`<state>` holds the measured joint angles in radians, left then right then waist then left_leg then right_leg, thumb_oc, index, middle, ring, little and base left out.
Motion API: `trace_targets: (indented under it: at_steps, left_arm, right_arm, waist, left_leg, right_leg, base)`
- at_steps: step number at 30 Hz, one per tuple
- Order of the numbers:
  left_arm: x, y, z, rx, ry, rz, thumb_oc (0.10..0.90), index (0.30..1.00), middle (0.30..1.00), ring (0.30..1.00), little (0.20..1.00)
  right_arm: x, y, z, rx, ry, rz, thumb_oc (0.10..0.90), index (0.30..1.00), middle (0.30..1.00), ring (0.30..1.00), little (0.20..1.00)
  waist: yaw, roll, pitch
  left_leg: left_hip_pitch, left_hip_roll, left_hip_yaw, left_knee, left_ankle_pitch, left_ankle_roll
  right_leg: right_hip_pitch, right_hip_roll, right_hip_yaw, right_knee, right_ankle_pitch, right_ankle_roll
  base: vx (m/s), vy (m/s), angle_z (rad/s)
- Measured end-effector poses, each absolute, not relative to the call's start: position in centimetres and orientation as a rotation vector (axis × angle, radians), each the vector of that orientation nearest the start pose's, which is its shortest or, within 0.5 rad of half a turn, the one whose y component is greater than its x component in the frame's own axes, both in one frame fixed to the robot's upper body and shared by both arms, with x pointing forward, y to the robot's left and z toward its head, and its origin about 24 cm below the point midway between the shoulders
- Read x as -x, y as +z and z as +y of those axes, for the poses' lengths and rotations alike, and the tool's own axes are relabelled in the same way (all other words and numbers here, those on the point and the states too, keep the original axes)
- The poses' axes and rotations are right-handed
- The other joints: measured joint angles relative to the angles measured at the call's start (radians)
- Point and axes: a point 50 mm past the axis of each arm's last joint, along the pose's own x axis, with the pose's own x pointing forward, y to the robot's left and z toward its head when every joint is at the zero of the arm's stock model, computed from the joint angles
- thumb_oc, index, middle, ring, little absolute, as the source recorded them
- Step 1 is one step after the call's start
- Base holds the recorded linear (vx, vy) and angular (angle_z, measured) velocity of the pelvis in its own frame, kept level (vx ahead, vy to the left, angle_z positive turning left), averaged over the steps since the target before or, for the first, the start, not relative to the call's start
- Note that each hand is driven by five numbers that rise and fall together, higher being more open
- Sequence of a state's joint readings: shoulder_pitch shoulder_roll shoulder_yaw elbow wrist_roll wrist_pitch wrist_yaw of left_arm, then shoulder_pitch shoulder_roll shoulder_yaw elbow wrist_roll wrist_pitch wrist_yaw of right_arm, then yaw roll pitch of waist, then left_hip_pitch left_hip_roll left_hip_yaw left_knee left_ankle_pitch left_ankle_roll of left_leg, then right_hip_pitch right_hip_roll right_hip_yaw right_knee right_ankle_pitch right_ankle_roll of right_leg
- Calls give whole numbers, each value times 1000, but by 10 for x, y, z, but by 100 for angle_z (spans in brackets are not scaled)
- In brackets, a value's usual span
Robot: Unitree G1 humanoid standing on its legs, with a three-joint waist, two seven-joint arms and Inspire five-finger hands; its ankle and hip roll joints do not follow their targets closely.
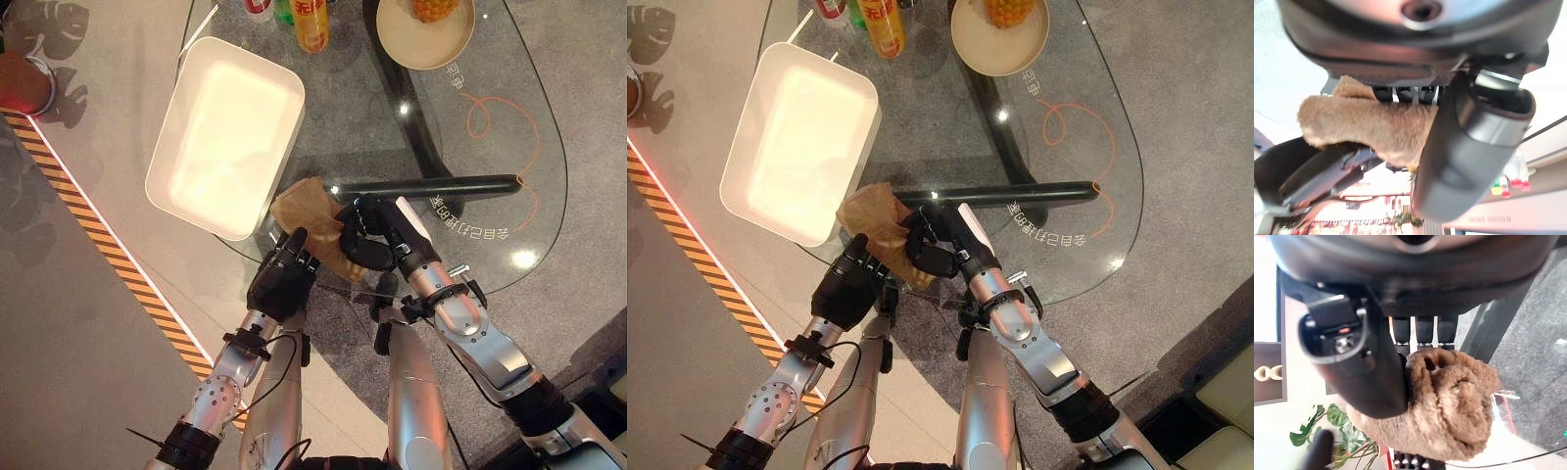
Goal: Wipe the table with a cloth and put it in the basket.
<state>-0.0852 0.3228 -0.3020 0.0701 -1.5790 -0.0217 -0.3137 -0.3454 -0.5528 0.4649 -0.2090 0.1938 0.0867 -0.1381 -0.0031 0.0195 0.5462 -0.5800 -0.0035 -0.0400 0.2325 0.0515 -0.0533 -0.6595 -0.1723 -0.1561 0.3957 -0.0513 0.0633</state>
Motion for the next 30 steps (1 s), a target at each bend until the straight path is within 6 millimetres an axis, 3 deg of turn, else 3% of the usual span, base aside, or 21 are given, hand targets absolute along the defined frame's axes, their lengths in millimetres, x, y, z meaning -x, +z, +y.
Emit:
trace_targets:
  at_steps: [5, 19, 20, 21, 22, 30]
  left_arm:
    - [-260, 50, 139, 1252, -421, 29, 100, 300, 300, 300, 200]
    - [-260, 50, 139, 1253, -408, 28, 100, 300, 300, 300, 200]
    - [-260, 50, 139, 1253, -406, 29, 100, 300, 300, 300, 200]
    - [-260, 50, 139, 1253, -405, 30, 100, 300, 300, 300, 200]
    - [-260, 50, 139, 1253, -403, 30, 100, 300, 300, 300, 200]
    - [-261, 51, 139, 1282, -388, 23, 100, 300, 300, 300, 200]
  right_arm:
    - [-271, 140, -102, 375, 463, -335, 100, 300, 300, 300, 200]
    - [-270, 140, -100, 381, 463, -340, 100, 300, 300, 300, 200]
    - [-270, 140, -100, 379, 461, -340, 259, 436, 436, 436, 359]
    - [-270, 139, -100, 378, 457, -340, 660, 780, 780, 780, 760]
    - [-270, 139, -100, 377, 454, -339, 800, 900, 900, 900, 900]
    - [-269, 139, -97, 361, 449, -347, 800, 900, 900, 900, 900]
  waist:
    - [1, 0, 0]
    - [1, 0, 0]
    - [1, 0, 0]
    - [1, 0, 0]
    - [1, 0, 0]
    - [1, 0, 0]
  left_leg:
    - [0, -1, 0, 0, 0, 0]
    - [-1, -1, -1, 0, 0, 0]
    - [-1, -1, -1, 0, 0, 0]
    - [-1, -1, -1, 0, 0, 0]
    - [-1, -1, -1, 0, 0, 0]
    - [0, -1, -1, 0, 0, 0]
  right_leg:
    - [0, -1, 0, 0, 0, 0]
    - [0, -1, -1, 1, 0, 1]
    - [0, -1, -1, 1, 0, 1]
    - [0, -1, -1, 1, 0, 1]
    - [0, -1, -1, 1, 0, 1]
    - [0, -1, 0, 1, 0, 0]
  base:
    - [0, 0, 0]
    - [0, 0, 0]
    - [0, 0, 0]
    - [0, 0, 0]
    - [0, 0, 0]
    - [0, 0, 0]
